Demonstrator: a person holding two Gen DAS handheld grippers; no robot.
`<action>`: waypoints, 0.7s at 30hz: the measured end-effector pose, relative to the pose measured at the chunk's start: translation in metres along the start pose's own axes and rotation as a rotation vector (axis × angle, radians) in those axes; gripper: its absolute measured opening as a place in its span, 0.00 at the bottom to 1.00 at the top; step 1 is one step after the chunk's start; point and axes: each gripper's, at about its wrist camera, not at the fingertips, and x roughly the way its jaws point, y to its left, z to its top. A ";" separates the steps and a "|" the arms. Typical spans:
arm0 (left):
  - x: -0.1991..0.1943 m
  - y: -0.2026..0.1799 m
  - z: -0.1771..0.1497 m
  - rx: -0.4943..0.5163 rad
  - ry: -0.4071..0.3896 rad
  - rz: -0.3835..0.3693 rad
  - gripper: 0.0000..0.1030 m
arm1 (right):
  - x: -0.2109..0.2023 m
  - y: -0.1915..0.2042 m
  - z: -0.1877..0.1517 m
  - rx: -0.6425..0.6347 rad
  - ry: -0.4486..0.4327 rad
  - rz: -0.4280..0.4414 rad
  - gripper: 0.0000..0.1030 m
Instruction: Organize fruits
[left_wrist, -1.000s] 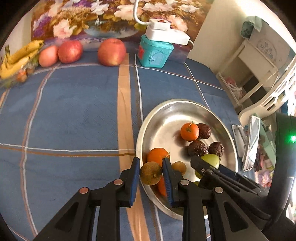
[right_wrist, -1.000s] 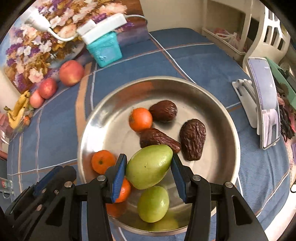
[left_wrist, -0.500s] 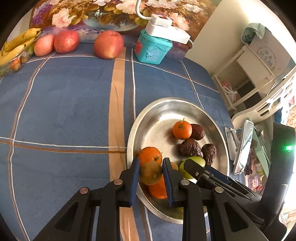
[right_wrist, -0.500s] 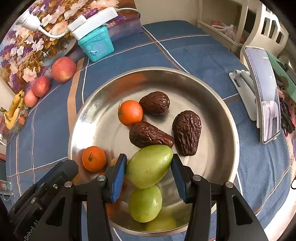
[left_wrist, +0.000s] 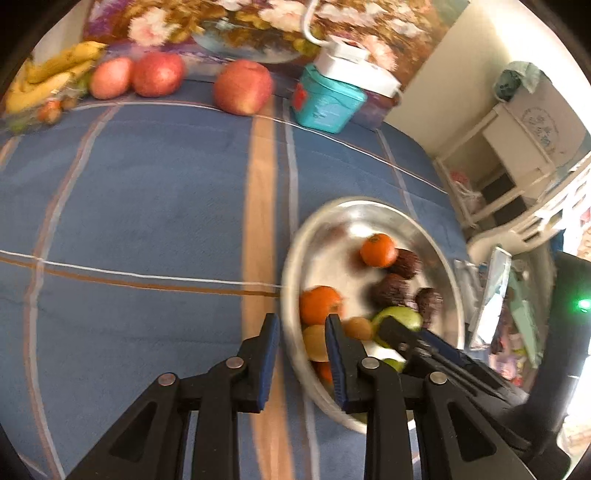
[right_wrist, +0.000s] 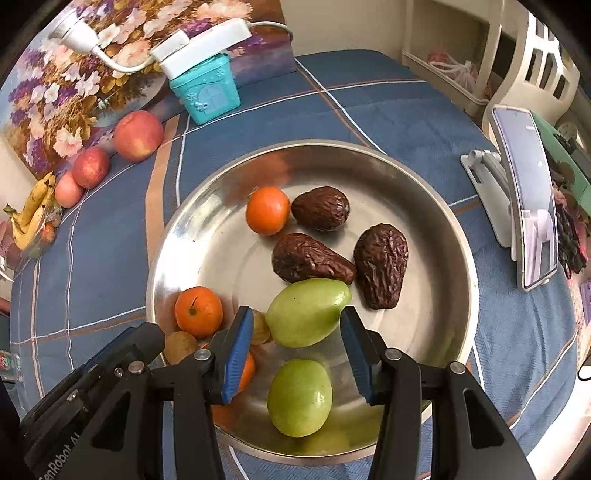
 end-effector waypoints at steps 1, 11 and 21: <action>-0.003 0.004 0.000 0.003 -0.014 0.044 0.46 | 0.000 0.002 0.000 -0.006 -0.002 -0.004 0.49; -0.018 0.050 -0.006 -0.041 -0.102 0.328 1.00 | -0.001 0.016 -0.009 -0.070 -0.039 -0.002 0.80; -0.032 0.068 -0.020 -0.036 -0.115 0.409 1.00 | -0.013 0.030 -0.029 -0.144 -0.148 0.010 1.00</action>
